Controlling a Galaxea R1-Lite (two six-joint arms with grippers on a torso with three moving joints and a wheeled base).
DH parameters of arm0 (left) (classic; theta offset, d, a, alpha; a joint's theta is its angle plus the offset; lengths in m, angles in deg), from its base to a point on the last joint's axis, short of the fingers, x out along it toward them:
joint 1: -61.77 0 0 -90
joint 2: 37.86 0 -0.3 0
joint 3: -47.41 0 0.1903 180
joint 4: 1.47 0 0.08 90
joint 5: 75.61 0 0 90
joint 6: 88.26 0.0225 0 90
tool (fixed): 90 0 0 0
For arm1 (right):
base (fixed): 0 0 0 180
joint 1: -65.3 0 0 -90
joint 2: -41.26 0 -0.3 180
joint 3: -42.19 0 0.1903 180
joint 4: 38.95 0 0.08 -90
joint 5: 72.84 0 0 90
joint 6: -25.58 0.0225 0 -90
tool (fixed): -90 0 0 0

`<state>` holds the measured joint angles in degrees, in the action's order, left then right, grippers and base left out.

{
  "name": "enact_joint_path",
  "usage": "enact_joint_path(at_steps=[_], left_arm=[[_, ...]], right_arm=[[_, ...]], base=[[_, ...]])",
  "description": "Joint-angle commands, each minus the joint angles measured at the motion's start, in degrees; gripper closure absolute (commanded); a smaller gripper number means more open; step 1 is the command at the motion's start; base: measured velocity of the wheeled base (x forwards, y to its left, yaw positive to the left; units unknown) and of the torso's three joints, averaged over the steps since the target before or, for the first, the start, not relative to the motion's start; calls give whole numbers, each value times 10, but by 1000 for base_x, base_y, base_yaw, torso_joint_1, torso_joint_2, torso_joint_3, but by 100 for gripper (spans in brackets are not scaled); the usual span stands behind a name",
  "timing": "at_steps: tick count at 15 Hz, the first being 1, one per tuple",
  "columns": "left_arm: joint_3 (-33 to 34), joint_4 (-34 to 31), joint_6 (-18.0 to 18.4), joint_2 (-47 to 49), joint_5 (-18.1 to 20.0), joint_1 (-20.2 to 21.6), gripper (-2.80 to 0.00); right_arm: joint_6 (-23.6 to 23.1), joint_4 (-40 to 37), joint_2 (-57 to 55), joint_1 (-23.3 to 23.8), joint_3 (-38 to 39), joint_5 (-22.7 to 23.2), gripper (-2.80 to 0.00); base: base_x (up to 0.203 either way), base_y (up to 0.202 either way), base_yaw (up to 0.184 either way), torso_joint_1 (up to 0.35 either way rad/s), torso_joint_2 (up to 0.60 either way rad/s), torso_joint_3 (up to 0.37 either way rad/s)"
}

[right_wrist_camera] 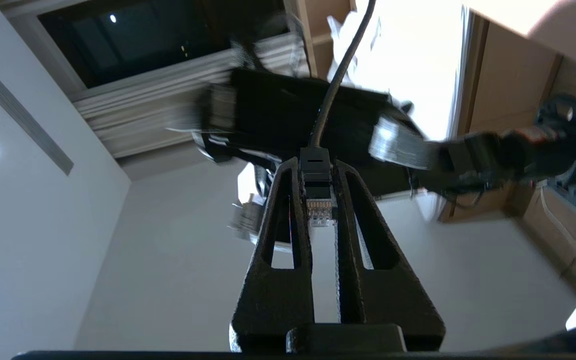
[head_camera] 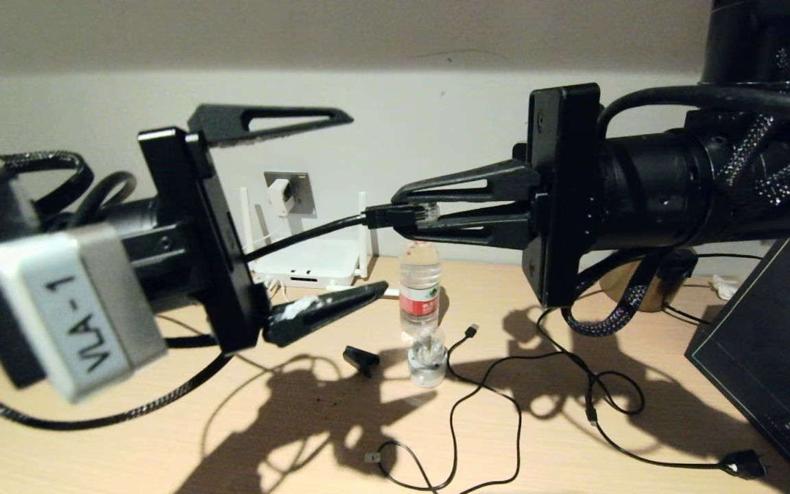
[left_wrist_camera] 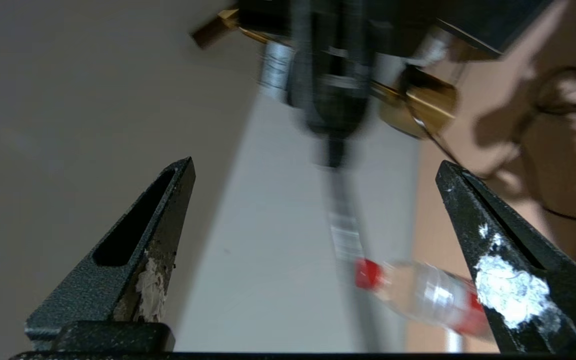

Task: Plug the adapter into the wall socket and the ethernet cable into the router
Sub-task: Hand it to the other hand

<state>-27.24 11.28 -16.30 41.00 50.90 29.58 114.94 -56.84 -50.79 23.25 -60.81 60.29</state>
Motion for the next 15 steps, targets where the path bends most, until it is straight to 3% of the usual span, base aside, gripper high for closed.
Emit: enact_joint_path(at_steps=[1,4,6,8,11,15], left_arm=[[-39,7,2,58,28,-1,-280],[-89,19,1,109,37,-8,-280],[-121,24,0,135,38,-40,-280],[-119,26,-1,137,37,-51,-280],[-116,26,-6,137,37,-51,-280],[-108,31,-8,137,37,-49,-280]], right_arm=[[10,0,-2,26,0,9,0],[40,-1,12,66,10,41,0],[41,1,12,93,16,61,0],[42,2,12,120,19,73,0],[41,4,8,142,17,129,0],[42,4,8,142,14,138,0]], base=[[0,0,0,0,0,0],[0,0,0,0,0,0],[0,0,0,0,0,0],[0,0,0,0,0,0],[0,0,0,0,0,0],[0,0,0,0,0,0]])
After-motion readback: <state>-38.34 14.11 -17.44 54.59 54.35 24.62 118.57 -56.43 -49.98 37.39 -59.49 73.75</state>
